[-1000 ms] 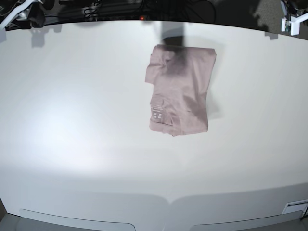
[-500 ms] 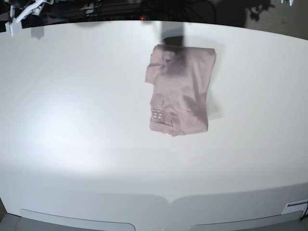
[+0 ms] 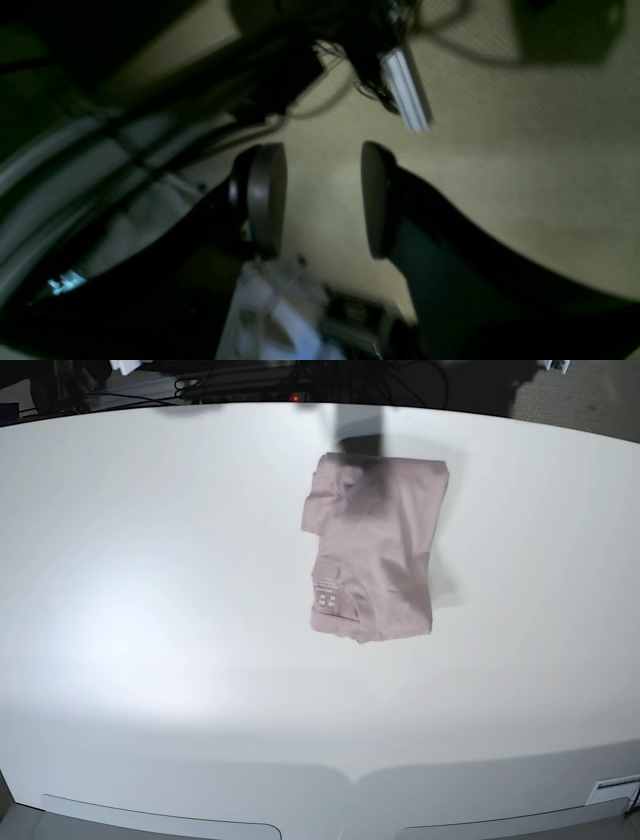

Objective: Fold the T-shirt properly

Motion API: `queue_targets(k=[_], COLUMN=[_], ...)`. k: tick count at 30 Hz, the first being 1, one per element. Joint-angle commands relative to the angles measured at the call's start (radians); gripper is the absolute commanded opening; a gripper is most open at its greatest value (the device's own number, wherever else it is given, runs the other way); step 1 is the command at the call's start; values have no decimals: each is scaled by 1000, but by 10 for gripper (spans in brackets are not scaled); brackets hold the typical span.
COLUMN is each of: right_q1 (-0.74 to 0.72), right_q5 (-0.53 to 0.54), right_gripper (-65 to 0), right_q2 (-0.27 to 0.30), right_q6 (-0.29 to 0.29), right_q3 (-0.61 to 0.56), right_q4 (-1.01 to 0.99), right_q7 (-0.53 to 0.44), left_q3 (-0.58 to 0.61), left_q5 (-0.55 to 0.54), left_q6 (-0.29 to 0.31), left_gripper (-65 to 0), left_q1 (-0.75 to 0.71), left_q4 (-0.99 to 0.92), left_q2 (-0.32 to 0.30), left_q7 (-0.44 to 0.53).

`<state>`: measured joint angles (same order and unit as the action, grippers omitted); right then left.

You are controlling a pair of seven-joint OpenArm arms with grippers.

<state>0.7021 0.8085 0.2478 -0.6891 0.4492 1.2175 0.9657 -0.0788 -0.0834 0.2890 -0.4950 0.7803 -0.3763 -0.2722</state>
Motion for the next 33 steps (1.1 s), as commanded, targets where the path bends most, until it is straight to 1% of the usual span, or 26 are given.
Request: queue_targets(k=[1,3,5,9,13,17,20,22,24,26,29,33], right_q1=[-27,-100,-174,-303,-378,-388,-386,-386,-381,-371,-369,-369], right_q5=[-11,-53,-89,-146,-238,-320,-369,-428,-483,-527,-566,-570], right_gripper=[-395,-395,-395,-395,-395,-395,-395,-395,-395,-395,-395,-395], right_q2=[19,38,44,43,43,52,57,60,67,77,92,110], right_q6=[-9,-9,-9,-9,-9,-9,-9,-9,30,52,69,69], right_q3=[-26,-87,-137,-227,-311,-374,-391,-391,-391,-391,-392,-391], right_q4=[-39,-149,-251,-411,-483,-491,-491,-491,-492,-500,-550,-628], right_q7=[-15,-46,-82,-117,-165,-233,-299,-351,-433,-524,-628,-710], left_q3=[-3,-3,-3,-3,-3,-3,-3,-3,-3,-3,-3,-3], left_q5=[5,4,4,4,5,15,47,57,57,57,57,70], left_q6=[4,4,4,12,19,19,19,19,19,19,19,20], left_gripper=[-429,-432,-435,-435,-435,-435,-435,-435,-435,-435,-435,-435], left_q1=[-9,-5,10,58,92,104,104,105,105,104,105,104], left_q4=[-6,-34,-76,-146,-154,-152,-152,-152,-152,-152,-152,-152], left_q2=[-2,16,38,87,134,167,178,179,179,179,179,179], left_q7=[21,61,73,50,26,11,11,11,18,23,14,-12])
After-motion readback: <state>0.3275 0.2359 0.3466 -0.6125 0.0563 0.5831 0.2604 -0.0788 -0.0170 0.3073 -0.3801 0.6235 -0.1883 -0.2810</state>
